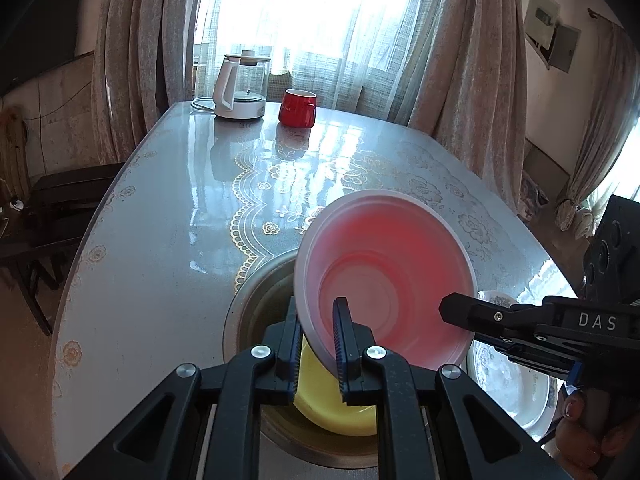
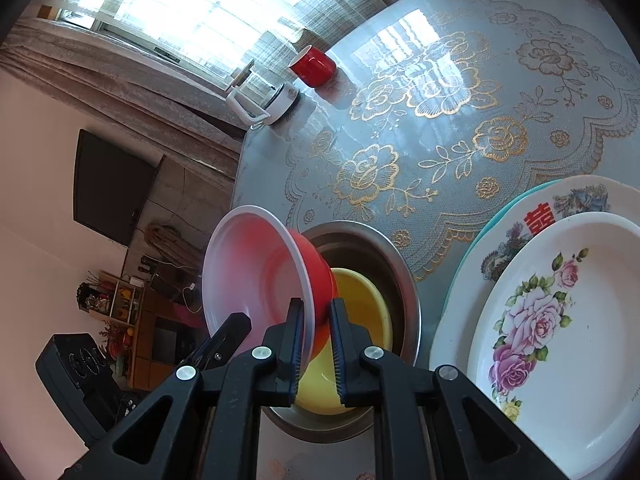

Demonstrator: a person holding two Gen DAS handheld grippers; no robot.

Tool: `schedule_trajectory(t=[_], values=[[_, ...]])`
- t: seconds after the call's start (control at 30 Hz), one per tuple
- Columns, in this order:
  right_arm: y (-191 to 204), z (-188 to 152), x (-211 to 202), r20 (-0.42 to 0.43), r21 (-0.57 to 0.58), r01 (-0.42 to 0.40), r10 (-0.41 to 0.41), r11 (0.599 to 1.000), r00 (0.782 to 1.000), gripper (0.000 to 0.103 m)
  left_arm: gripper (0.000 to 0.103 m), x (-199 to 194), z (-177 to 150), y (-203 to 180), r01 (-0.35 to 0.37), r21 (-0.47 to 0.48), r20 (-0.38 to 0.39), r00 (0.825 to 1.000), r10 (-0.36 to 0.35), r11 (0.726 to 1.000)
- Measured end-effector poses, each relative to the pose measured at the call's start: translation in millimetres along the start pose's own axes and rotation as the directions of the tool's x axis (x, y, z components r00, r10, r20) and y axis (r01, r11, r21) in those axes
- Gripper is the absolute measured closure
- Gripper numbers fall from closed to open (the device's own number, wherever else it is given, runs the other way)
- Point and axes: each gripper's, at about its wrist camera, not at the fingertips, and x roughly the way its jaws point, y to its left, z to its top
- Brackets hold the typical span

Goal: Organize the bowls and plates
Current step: 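Lift the red bowl and lower it into the yellow bowl with both grippers, then open both grippers to release the red bowl and withdraw them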

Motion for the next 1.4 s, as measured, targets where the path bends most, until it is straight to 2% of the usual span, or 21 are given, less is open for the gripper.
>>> schedule_trajectory(t=[0.47, 0.9, 1.0, 1.27, 1.4], values=[[-9.9, -10.7, 5.6, -0.048, 0.018, 0.019, -0.018, 1.000, 0.999, 0.088, 0.090, 6.0, -9.4, 2.1, -0.004, -0.010, -0.042, 0.999, 0.003, 1.000], [-12.4, -15.7, 7.3, -0.067, 0.036, 0.034, -0.032, 0.999, 0.997, 0.083, 0.090, 17.3, -20.0, 4.7, -0.025, -0.019, -0.092, 0.996, 0.023, 1.000], [-13.9, -16.7, 8.0, -0.075, 0.045, 0.047, -0.044, 0.998, 0.996, 0.077, 0.090, 18.3, -20.1, 5.2, -0.031, -0.018, -0.093, 0.995, 0.029, 0.999], [-14.0, -17.4, 7.0, -0.072, 0.036, 0.056, -0.054, 0.998, 0.996, 0.074, 0.090, 20.9, -20.7, 4.5, -0.048, -0.011, -0.084, 0.995, 0.047, 0.999], [-12.3, -15.3, 9.8, -0.078, 0.035, 0.063, -0.061, 0.997, 0.995, 0.069, 0.089, 21.6, -20.6, 1.7, -0.059, 0.001, -0.084, 0.995, 0.059, 0.998]])
